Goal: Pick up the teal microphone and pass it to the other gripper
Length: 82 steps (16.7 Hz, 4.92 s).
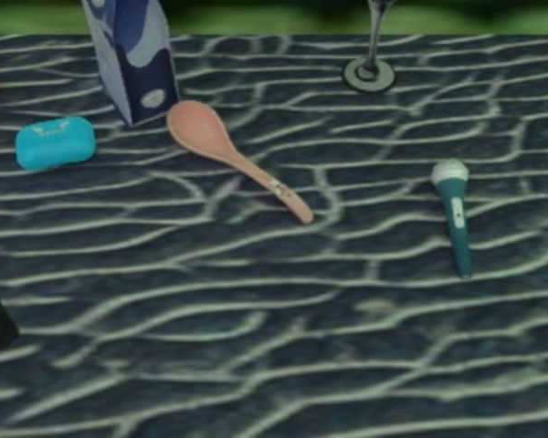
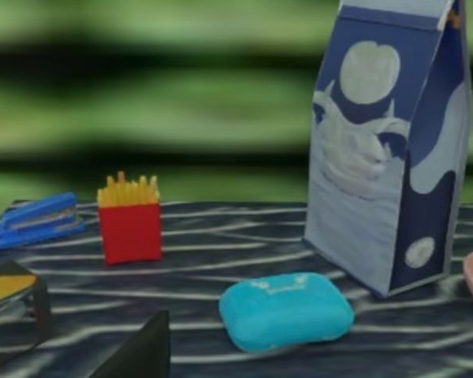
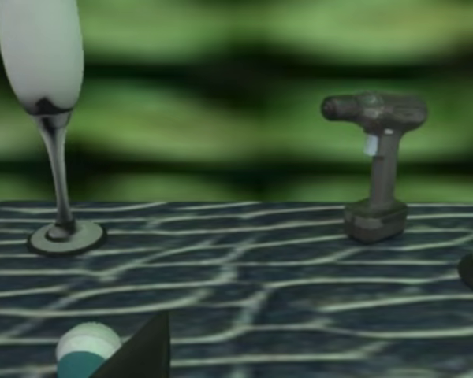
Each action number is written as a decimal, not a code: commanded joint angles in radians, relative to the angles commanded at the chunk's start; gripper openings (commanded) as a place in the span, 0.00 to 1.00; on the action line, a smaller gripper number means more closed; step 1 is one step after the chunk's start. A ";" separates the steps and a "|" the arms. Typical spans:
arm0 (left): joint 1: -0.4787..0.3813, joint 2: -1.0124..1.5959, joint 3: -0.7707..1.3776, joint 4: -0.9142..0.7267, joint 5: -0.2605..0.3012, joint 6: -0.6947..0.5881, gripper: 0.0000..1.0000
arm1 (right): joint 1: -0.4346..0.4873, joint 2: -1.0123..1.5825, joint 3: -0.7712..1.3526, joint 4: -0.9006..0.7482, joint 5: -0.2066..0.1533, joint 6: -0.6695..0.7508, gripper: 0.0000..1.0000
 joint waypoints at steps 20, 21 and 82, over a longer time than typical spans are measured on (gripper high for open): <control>0.000 0.000 0.000 0.000 0.000 0.000 1.00 | 0.262 1.403 1.061 -0.706 0.021 0.281 1.00; 0.000 0.000 0.000 0.000 0.000 0.000 1.00 | 0.278 1.493 1.128 -0.748 0.022 0.299 1.00; 0.000 0.000 0.000 0.000 0.000 0.000 1.00 | 0.353 1.978 1.214 -0.246 -0.089 0.267 0.00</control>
